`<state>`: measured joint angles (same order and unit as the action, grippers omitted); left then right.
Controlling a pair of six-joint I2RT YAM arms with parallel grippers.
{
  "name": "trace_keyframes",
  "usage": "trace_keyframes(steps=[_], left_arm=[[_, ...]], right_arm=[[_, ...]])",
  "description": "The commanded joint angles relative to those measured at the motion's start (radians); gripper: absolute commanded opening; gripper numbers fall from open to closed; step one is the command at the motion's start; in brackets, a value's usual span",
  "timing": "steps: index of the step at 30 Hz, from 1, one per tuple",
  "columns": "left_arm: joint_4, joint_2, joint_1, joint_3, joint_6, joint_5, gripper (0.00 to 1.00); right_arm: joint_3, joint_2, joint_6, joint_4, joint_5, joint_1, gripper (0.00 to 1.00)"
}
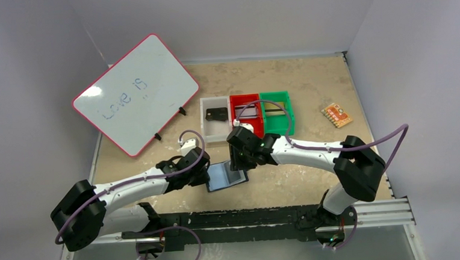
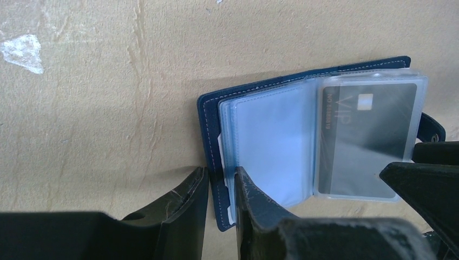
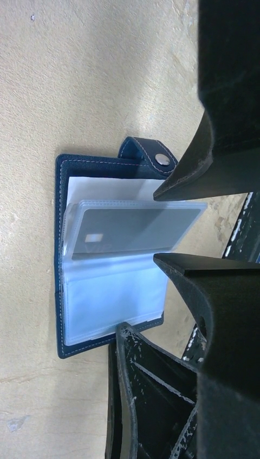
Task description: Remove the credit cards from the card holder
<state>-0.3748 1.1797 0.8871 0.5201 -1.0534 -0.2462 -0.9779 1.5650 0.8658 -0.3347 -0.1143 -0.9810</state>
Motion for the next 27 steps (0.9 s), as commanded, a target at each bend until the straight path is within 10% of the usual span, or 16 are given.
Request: trace_keyframes(steps=[1, 27], left_arm=[[0.023, -0.002, 0.006, 0.033, 0.02, 0.006, 0.23], [0.027, 0.009, 0.006, 0.037, 0.027, 0.019, 0.22]], right_arm=[[-0.037, 0.007, 0.002, -0.015, -0.024, -0.004, 0.43], [-0.036, 0.081, 0.001, -0.01, -0.032, -0.005, 0.52]])
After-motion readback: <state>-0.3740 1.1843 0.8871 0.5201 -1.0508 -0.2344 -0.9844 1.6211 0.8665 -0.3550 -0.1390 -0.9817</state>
